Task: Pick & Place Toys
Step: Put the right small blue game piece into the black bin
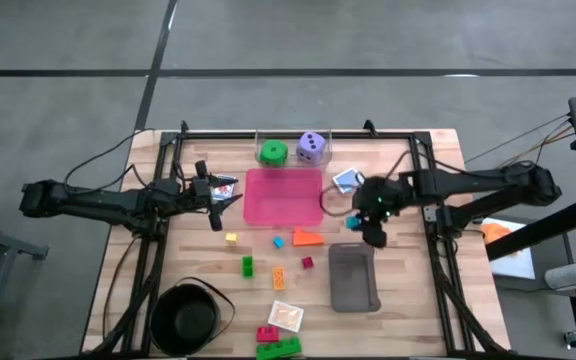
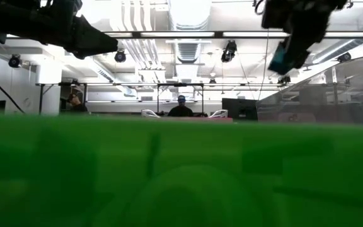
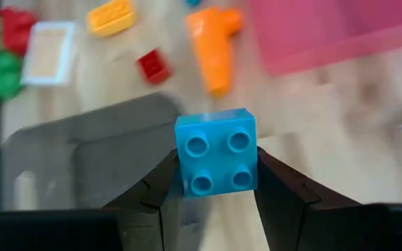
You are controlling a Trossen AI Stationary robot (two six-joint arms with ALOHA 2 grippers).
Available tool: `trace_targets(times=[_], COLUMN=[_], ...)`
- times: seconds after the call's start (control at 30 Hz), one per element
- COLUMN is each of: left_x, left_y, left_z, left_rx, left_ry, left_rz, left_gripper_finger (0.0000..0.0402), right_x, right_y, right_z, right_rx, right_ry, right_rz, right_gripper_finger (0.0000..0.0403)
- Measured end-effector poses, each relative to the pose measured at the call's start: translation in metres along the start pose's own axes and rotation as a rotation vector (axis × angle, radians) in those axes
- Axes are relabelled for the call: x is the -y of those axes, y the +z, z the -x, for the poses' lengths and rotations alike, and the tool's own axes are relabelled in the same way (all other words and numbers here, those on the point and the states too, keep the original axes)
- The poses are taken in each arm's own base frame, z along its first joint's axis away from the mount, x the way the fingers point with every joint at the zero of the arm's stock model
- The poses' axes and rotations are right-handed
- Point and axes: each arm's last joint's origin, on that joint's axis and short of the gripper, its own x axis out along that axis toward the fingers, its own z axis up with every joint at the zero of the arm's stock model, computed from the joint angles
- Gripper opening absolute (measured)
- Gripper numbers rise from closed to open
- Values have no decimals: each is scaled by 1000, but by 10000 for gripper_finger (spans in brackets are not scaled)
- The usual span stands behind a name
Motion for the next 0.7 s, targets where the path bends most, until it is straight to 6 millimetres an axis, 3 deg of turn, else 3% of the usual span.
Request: trace_targets(times=[0.33, 0.7], left_x=[0, 0], left_y=[0, 0], left_z=[0, 0], left_rx=[0, 0], left_ry=[4, 4], left_rz=[0, 0], left_gripper_finger=[204, 204], right_x=[-48, -60], right_y=[-21, -32], right_z=[-28, -78], right_rx=[-137, -278], right_ry=[26, -73], right_rz=[8, 34], right_gripper_finger=[138, 143])
